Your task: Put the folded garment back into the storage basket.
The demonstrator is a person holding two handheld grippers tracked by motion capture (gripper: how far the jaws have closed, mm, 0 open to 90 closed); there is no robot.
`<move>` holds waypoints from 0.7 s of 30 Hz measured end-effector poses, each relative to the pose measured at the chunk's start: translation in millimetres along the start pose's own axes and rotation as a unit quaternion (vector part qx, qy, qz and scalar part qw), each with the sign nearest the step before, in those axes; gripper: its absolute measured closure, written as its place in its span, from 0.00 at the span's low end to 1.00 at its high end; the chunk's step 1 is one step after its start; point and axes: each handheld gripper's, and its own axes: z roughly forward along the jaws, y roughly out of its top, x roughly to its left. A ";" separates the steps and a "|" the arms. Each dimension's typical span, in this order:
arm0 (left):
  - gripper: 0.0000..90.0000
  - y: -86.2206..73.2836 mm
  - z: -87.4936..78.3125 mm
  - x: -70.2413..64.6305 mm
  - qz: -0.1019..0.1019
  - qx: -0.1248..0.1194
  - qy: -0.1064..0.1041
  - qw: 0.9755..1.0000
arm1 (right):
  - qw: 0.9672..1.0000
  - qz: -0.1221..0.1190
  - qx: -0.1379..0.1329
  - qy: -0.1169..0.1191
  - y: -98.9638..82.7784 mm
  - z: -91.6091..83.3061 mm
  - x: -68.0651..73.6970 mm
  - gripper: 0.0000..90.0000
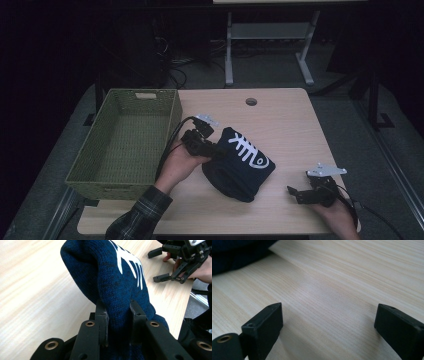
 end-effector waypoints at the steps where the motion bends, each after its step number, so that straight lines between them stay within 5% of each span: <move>1: 0.82 1.6 -4.4 0.3 0.006 0.002 0.001 1.000 | 1.000 0.000 0.000 0.000 0.0 0.0 0.0 0.09; 21: 0.82 22.1 -62.9 4.2 0.015 -0.016 0.029 0.999 | 1.000 0.001 0.000 0.000 0.0 -0.1 0.1 0.09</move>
